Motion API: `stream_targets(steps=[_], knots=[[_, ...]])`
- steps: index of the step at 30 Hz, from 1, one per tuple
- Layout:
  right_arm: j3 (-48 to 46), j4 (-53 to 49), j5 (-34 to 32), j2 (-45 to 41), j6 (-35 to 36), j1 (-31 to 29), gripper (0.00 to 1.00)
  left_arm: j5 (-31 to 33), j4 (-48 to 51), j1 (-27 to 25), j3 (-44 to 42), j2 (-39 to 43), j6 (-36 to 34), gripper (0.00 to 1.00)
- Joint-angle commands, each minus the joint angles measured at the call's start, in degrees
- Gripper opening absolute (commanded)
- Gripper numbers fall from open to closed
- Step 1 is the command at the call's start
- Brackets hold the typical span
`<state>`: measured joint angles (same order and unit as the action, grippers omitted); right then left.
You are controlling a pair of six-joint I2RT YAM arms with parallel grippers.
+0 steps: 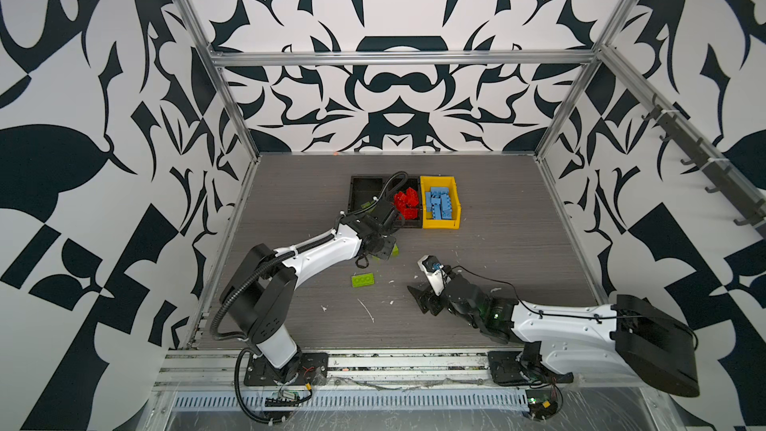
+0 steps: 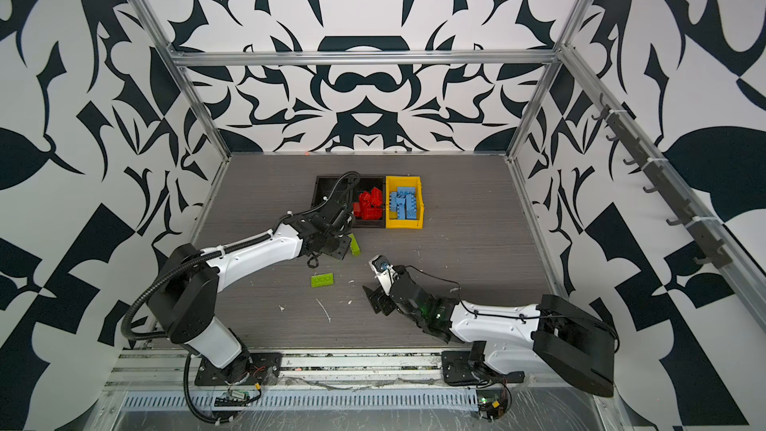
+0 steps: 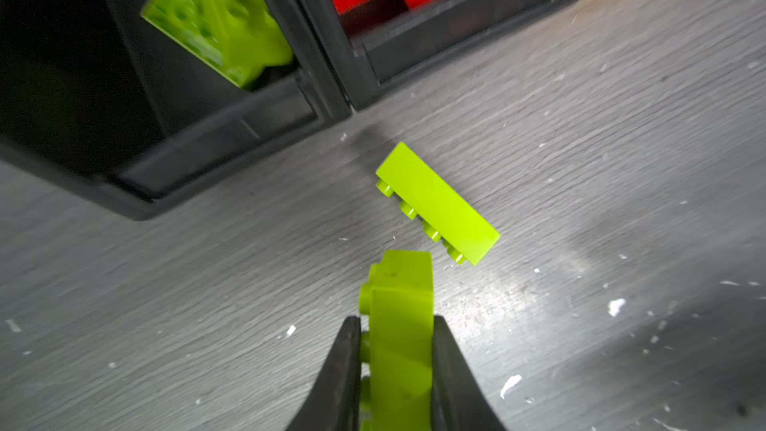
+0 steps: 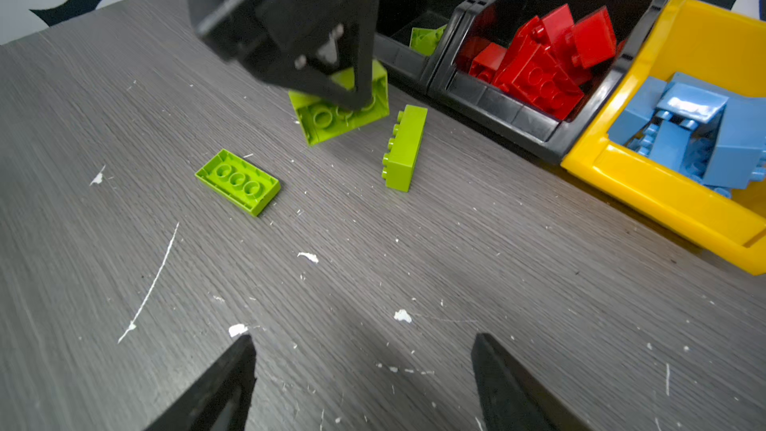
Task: Sort the legos into containers by color
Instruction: 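Lift the green brick with the left gripper and release it into the black bin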
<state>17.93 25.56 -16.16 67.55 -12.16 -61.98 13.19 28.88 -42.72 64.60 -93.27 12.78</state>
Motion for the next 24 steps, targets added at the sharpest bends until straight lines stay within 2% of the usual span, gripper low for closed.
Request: stream_targets(steps=[1, 6, 10, 17, 24], knots=[[0.2, 3.3, 0.6, -0.9, -0.7, -0.1, 0.84, 1.4, 3.3, 1.2, 2.7, 3.7, -1.2, 0.26], [-0.1, 3.5, 0.6, -0.8, -0.6, 0.0, 0.84, 0.7, 3.9, 5.0, 6.9, 3.9, -3.1, 0.27], [0.2, 3.6, 1.3, -0.8, -0.5, 0.0, 0.84, 0.3, 2.1, 8.7, 11.1, 1.0, -5.8, 0.27], [-0.2, 3.6, 1.4, -2.2, -0.2, -0.1, 0.84, -4.9, 0.5, 14.0, 22.3, -10.7, -7.4, 0.28], [0.0, 3.6, 1.7, -1.8, -0.1, 0.0, 0.84, -4.6, 1.8, 14.6, 32.5, -23.8, -6.9, 0.26]])
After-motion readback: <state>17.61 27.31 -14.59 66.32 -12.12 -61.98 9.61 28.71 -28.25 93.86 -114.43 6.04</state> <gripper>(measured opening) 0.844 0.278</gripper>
